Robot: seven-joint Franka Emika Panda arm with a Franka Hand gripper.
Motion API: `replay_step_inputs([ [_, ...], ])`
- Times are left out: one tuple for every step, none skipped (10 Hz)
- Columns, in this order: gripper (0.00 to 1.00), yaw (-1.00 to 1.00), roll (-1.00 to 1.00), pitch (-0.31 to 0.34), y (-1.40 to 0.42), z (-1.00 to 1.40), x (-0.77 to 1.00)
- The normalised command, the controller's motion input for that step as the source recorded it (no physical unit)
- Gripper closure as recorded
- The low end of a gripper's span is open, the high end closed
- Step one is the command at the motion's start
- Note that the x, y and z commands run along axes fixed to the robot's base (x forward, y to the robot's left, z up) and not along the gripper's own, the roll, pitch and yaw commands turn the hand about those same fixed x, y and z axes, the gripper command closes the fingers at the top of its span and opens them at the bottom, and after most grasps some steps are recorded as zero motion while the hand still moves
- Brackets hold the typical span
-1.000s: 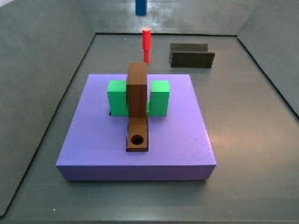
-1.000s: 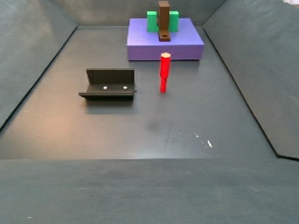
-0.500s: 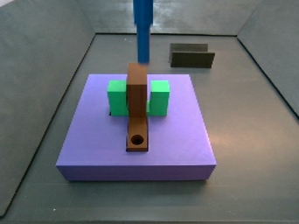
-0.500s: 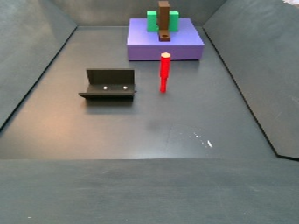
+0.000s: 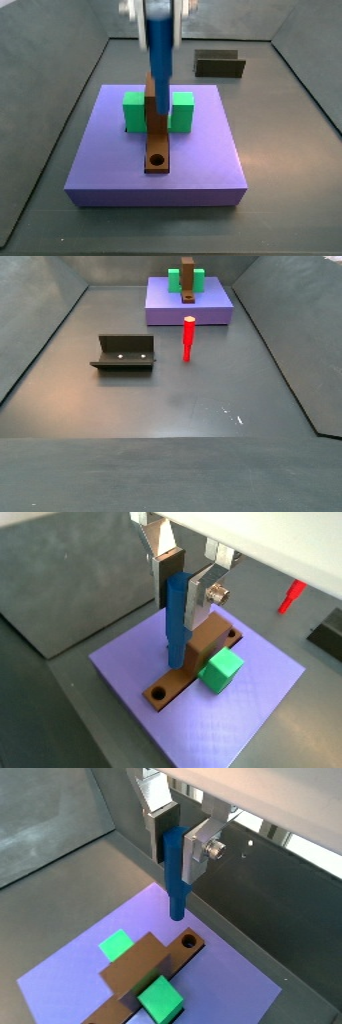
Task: Pick up the blue object. Move up. Move to above the board. Insert the blue object.
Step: Insert the blue object.
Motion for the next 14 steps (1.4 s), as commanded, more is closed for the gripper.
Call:
replay_step_inputs([
  [1.0,0.07,0.12,-0.071,-0.21,-0.43,0.0],
  [1.0,0.0,0.05,0.0,-0.11,-0.41,0.0],
  [1.0,0.0,0.03,0.0,-0.11,-0.42,0.02],
  [1.0,0.0,0.06,0.0,-0.08,-0.38,0.08],
  [1.0,0.0,0.04,0.013,-0.03,-0.39,0.0],
  [1.0,0.0,0.05,0.044,-0.04,-0.35,0.02],
  [1.0,0.0,0.07,0.059,-0.03,-0.32,0.03],
  [1.0,0.0,0.07,0.059,-0.04,-0.27,0.06],
  [1.0,0.0,0.08,0.043,-0.05,-0.26,0.03],
  [1.0,0.0,0.07,0.027,-0.04,-0.26,0.0],
  [1.0,0.0,0.04,0.01,-0.05,-0.22,0.0],
  [1.0,0.0,0.03,0.0,-0.07,-0.18,0.01],
  [1.0,0.0,0.03,0.0,-0.08,-0.18,0.03],
  [1.0,0.0,0.02,0.0,-0.08,-0.17,0.1],
])
